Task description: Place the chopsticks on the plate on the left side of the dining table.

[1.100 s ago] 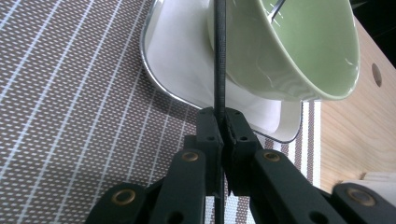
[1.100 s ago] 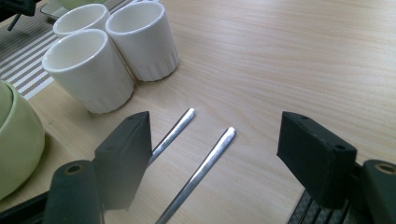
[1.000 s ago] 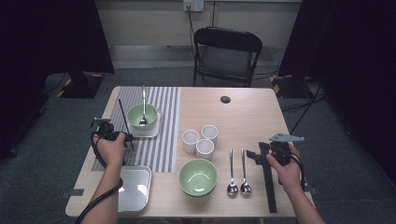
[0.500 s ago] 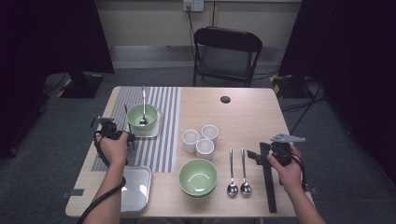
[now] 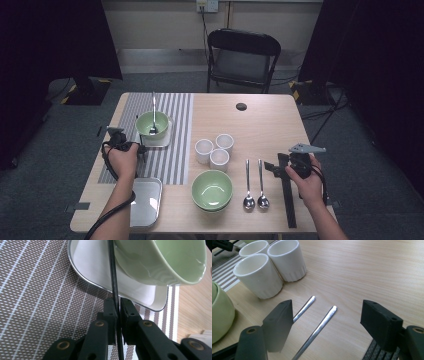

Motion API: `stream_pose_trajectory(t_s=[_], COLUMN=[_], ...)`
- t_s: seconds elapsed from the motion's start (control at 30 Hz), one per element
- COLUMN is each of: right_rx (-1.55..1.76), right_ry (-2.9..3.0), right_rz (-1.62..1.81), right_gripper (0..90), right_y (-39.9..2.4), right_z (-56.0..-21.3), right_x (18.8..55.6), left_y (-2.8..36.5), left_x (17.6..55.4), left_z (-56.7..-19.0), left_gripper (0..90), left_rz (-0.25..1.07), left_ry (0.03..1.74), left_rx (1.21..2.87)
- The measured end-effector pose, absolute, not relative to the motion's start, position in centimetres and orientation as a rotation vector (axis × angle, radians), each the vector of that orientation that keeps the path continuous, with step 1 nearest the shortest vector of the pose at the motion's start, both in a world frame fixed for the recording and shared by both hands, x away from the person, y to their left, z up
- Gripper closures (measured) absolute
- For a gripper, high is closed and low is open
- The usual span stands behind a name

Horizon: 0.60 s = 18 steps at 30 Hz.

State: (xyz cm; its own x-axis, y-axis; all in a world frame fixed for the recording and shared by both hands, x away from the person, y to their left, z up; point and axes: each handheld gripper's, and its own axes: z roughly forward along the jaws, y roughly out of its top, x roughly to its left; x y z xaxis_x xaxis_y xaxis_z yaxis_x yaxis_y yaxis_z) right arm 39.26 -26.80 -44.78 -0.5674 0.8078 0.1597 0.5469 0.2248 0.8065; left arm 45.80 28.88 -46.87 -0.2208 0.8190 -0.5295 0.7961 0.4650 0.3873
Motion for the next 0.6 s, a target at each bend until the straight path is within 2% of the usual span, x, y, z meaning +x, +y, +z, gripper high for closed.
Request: stream_pose_trajectory(t_s=[0.07,0.6], right_rx=[1.268,1.267], right_ry=[2.211,2.212], right_rz=[1.264,1.264], right_gripper=[25.4,25.4], right_y=[-26.79,-26.61], right_z=[-44.79,-44.71], right_x=[39.27,39.21], left_y=[28.98,28.62], left_x=[45.61,45.61], left_z=[-46.79,-47.06], left_gripper=[84.5,83.6], left_rz=[0.034,0.014], left_ry=[2.011,2.013], left_rx=[1.377,1.356])
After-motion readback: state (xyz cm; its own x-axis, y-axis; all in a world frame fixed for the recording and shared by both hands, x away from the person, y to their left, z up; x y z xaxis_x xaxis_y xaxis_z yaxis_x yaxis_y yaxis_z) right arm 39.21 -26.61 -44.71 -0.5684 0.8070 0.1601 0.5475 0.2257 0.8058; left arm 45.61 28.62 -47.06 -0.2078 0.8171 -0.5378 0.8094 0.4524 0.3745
